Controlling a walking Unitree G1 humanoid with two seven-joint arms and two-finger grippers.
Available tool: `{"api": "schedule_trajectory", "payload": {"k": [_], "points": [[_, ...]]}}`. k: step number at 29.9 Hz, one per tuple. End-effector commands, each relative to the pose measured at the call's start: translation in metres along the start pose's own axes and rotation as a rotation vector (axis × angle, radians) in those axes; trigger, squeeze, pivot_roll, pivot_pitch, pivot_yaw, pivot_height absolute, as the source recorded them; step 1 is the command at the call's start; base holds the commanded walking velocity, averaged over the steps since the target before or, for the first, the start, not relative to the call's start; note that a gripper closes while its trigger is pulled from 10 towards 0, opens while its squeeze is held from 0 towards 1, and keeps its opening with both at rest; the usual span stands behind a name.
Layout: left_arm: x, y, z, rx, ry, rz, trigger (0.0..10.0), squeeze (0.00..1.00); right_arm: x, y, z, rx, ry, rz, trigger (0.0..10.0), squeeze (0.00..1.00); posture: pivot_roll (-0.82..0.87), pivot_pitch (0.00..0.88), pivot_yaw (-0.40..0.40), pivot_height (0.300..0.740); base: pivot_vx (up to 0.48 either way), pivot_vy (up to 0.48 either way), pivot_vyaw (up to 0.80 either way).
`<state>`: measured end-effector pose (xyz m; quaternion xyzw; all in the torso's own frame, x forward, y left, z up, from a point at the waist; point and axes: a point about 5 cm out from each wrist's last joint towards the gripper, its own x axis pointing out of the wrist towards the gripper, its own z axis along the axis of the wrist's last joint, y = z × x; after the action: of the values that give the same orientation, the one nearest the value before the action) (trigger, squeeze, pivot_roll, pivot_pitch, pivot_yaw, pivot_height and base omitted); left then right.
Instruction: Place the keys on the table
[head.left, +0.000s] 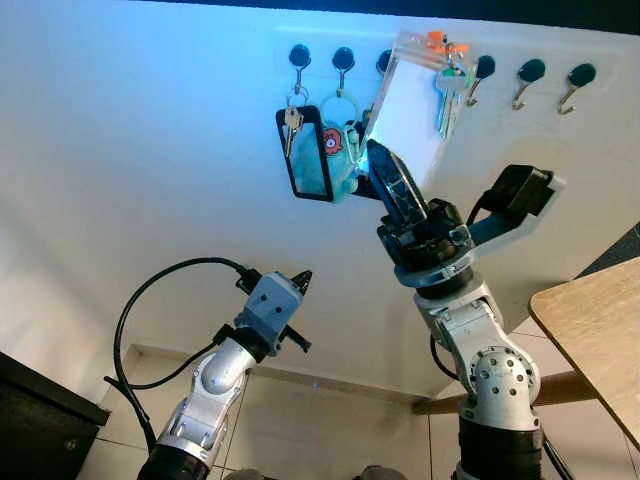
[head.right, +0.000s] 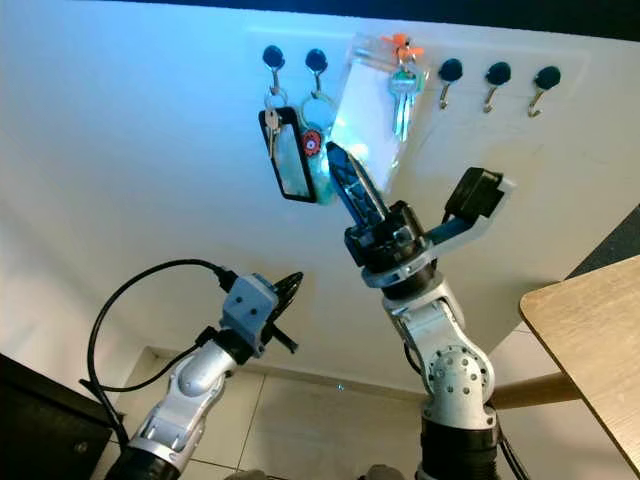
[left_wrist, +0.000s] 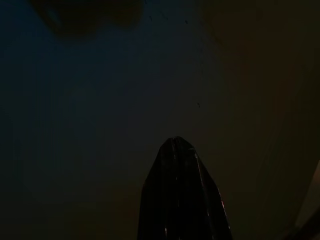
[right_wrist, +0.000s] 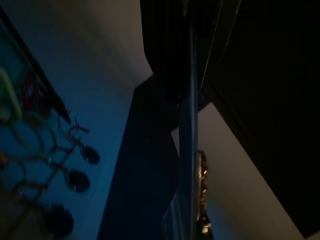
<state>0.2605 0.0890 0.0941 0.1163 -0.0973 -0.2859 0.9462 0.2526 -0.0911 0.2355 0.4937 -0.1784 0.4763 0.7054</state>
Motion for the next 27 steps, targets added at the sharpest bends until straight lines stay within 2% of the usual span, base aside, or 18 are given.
{"api": "schedule_trajectory", "payload": {"k": [1,2,4,8,12,17,24,27], "points": [[-0.001,-0.003,0.001,-0.011,-0.007,-0.005,10.0,0.00,-0.008,-0.006,-0.006,0.002,0.031,-0.041,10.0,0.00,0.03,0.079,0.010,0.740,0.000,0.000,0.00],[-0.001,-0.003,0.001,-0.011,-0.008,-0.006,10.0,0.00,-0.016,-0.013,-0.010,0.003,0.038,-0.088,10.0,0.00,0.03,0.079,0.010,0.740,0.000,0.000,0.00],[-0.001,-0.003,0.001,-0.010,-0.008,-0.006,10.0,0.00,-0.019,-0.015,-0.010,0.002,0.039,-0.106,10.0,0.00,0.03,0.079,0.010,0.740,0.000,0.000,0.00],[-0.001,-0.003,0.001,-0.008,-0.008,-0.007,10.0,0.00,-0.041,-0.034,-0.006,-0.023,-0.020,-0.277,10.0,0.00,0.03,0.079,0.011,0.740,0.000,0.000,0.00],[-0.002,-0.003,0.001,-0.007,-0.008,-0.010,10.0,0.00,-0.044,-0.035,-0.003,-0.027,-0.045,-0.290,10.0,0.00,0.03,0.081,0.015,0.740,0.000,0.000,0.00],[-0.001,-0.003,0.001,-0.006,-0.010,-0.016,10.0,0.00,-0.038,-0.028,0.008,-0.032,-0.085,-0.232,10.0,0.00,0.03,0.081,0.015,0.740,0.000,0.000,0.00],[-0.001,-0.002,0.002,-0.005,-0.011,-0.017,10.0,0.00,-0.028,-0.019,0.011,-0.029,-0.091,-0.161,10.0,0.00,0.03,0.080,0.020,0.740,0.000,0.000,0.00],[-0.001,-0.002,0.001,-0.005,-0.010,-0.016,10.0,0.00,-0.014,-0.008,0.012,-0.026,-0.071,-0.076,10.0,0.00,0.03,0.078,0.018,0.740,0.000,0.000,0.00]]}}
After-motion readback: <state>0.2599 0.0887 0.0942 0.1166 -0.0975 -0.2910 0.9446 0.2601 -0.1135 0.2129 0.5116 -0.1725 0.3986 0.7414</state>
